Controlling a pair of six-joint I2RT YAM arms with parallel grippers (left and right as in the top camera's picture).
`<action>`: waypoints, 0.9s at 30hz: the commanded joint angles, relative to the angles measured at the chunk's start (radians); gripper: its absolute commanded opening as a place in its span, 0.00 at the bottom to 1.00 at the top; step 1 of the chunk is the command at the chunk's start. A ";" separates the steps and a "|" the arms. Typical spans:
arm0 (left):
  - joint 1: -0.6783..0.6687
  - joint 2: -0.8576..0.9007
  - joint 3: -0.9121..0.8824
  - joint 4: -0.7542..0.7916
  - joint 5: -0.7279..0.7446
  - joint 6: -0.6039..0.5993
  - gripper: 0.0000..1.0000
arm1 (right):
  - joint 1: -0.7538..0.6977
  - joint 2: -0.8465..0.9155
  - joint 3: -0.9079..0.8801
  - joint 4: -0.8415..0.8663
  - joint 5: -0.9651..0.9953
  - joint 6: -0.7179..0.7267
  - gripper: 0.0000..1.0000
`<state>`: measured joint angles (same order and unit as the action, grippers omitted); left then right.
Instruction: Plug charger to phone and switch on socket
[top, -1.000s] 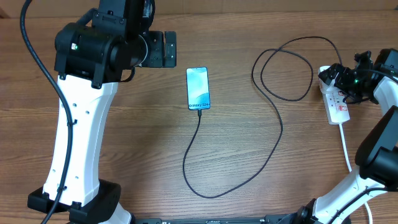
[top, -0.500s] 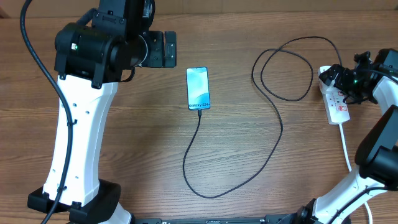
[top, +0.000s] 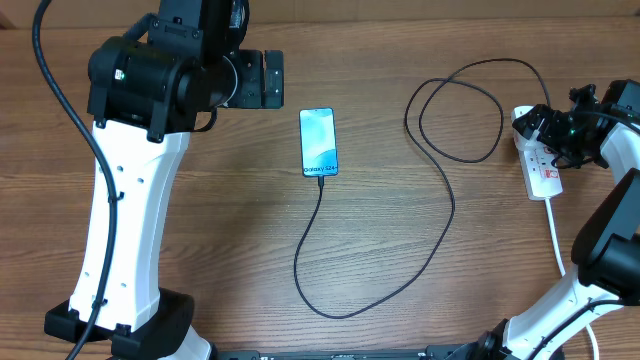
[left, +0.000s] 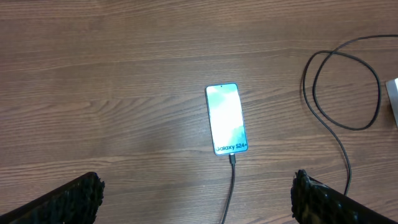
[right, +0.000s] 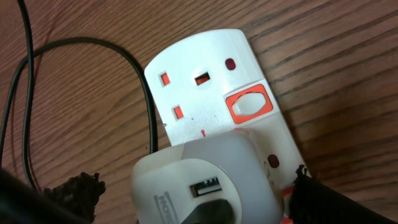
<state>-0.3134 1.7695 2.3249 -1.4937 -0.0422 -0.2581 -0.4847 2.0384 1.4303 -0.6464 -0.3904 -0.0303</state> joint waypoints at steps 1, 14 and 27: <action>0.005 -0.007 -0.001 0.002 -0.013 0.011 1.00 | 0.009 0.045 -0.010 -0.037 -0.060 0.003 1.00; 0.005 -0.007 -0.001 0.002 -0.013 0.011 1.00 | 0.009 0.045 -0.010 -0.075 -0.072 0.006 1.00; 0.005 -0.007 -0.001 0.002 -0.013 0.011 1.00 | 0.013 0.045 -0.010 -0.085 -0.113 0.002 1.00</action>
<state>-0.3134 1.7695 2.3249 -1.4937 -0.0422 -0.2581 -0.4942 2.0384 1.4403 -0.6975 -0.4103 -0.0456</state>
